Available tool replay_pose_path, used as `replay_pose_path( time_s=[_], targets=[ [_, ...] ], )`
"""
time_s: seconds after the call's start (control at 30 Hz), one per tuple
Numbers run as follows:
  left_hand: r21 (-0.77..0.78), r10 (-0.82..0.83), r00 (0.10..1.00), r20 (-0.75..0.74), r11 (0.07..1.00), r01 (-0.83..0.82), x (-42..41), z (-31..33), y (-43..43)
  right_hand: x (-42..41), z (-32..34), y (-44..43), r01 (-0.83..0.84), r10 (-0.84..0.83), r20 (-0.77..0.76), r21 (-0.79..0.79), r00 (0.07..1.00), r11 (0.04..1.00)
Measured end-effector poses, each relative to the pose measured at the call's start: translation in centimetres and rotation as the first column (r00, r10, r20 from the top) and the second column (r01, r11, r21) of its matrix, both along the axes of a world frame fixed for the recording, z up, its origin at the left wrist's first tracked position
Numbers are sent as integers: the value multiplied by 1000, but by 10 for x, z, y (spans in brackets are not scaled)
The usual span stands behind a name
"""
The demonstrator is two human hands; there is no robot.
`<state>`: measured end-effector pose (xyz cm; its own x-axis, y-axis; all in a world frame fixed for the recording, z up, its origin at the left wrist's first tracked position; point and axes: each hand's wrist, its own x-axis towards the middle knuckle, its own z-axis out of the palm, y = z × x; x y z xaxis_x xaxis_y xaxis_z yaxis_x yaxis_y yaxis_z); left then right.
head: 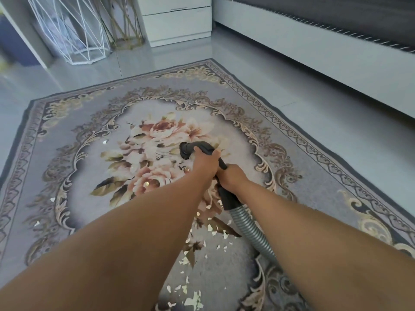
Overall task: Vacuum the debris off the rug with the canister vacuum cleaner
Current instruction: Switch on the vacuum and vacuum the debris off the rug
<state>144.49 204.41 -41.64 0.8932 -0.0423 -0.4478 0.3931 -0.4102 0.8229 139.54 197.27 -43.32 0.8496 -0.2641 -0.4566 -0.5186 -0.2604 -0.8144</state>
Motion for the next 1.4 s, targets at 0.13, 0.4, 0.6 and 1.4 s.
replay_pose_path(
  time_s=[0.13,0.4,0.6,1.4],
  targets=[
    [-19,75,996,55,997,-74,9,-2,8,17,5,11,-12,12,-39,-5,999,1000],
    [-33,256,967,1,966,-256,-19,-26,41,-19,0,35,-349,336,-125,-528,933,774],
    [-29,277,955,-111,959,-281,-19,-25,70,-27,1,60,-410,441,-134,-669,887,620],
    [-206,182,982,-55,960,-190,-73,-5,20,-67,33,-12,-310,350,-5,-478,937,822]
  ],
)
